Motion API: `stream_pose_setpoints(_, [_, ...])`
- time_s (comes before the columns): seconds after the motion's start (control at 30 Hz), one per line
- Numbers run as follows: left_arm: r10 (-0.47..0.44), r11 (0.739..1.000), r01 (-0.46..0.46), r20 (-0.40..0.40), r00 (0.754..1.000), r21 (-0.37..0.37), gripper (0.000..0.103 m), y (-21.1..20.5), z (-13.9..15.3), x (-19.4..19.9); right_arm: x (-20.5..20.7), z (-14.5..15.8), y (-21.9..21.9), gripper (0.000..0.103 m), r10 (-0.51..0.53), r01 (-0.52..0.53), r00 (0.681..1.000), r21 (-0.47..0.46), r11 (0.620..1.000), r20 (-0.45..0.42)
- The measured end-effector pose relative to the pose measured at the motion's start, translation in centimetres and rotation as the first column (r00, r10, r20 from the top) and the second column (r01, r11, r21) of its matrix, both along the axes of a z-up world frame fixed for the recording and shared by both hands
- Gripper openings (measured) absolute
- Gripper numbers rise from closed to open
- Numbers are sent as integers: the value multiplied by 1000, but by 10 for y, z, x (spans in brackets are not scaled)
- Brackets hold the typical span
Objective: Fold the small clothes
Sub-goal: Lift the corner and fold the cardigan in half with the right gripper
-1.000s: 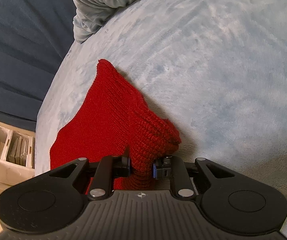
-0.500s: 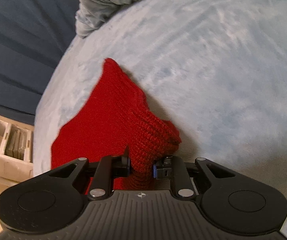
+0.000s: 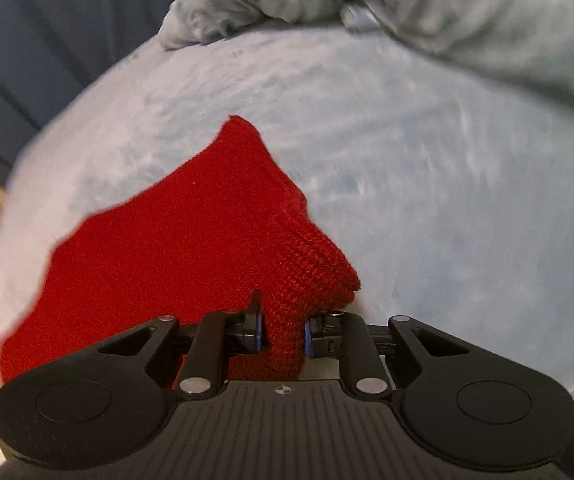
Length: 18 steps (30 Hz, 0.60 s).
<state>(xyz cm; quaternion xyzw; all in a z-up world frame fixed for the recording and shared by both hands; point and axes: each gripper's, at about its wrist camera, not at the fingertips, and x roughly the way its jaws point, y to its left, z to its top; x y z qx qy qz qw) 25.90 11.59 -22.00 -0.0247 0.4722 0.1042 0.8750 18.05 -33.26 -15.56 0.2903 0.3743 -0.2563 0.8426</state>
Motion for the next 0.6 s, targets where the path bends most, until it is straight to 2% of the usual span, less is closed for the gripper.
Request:
stream_pose_setpoints(0.1, [-11, 1000, 11, 19, 1000, -16, 103, 3, 0, -4, 17, 36, 34, 16, 67, -60, 997, -136, 989, 48])
stream_pose_setpoints(0.17, [-21, 999, 22, 26, 999, -24, 103, 4, 0, -7, 32, 63, 73, 16, 183, -156, 980, -267, 951, 81])
stream_pose_setpoints(0.23, [-23, 999, 25, 31, 999, -40, 103, 7, 1, -9, 44, 82, 118, 16, 317, -259, 944, -387, 885, 94])
stream_pose_setpoints(0.3, [-19, 998, 22, 35, 999, -60, 103, 10, 1, -9, 51, 93, 175, 15, 471, -369, 879, -517, 772, 75])
stream_pose_setpoints(0.33, [-17, 997, 19, 36, 999, -68, 103, 12, 2, -10, 52, 93, 205, 15, 551, -427, 832, -569, 703, 57])
stream_pose_setpoints(0.37, [-14, 997, 17, 37, 999, -79, 103, 14, 2, -9, 51, 90, 237, 16, 637, -492, 770, -612, 620, 26])
stream_pose_setpoints(0.43, [0, 994, 5, 40, 999, -114, 103, 20, 4, -8, 43, 71, 292, 16, 782, -606, 621, -667, 434, -56])
stream_pose_setpoints(0.47, [10, 991, -4, 42, 999, -135, 103, 23, 5, -7, 38, 57, 314, 16, 833, -660, 543, -665, 350, -101])
stream_pose_setpoints(0.57, [39, 980, -28, 48, 998, -195, 103, 34, 6, -6, 27, 14, 354, 16, 905, -804, 364, -565, 187, -219])
stream_pose_setpoints(0.6, [39, 979, -29, 49, 998, -201, 103, 35, 6, -6, 24, 1, 360, 16, 910, -833, 325, -533, 148, -256])
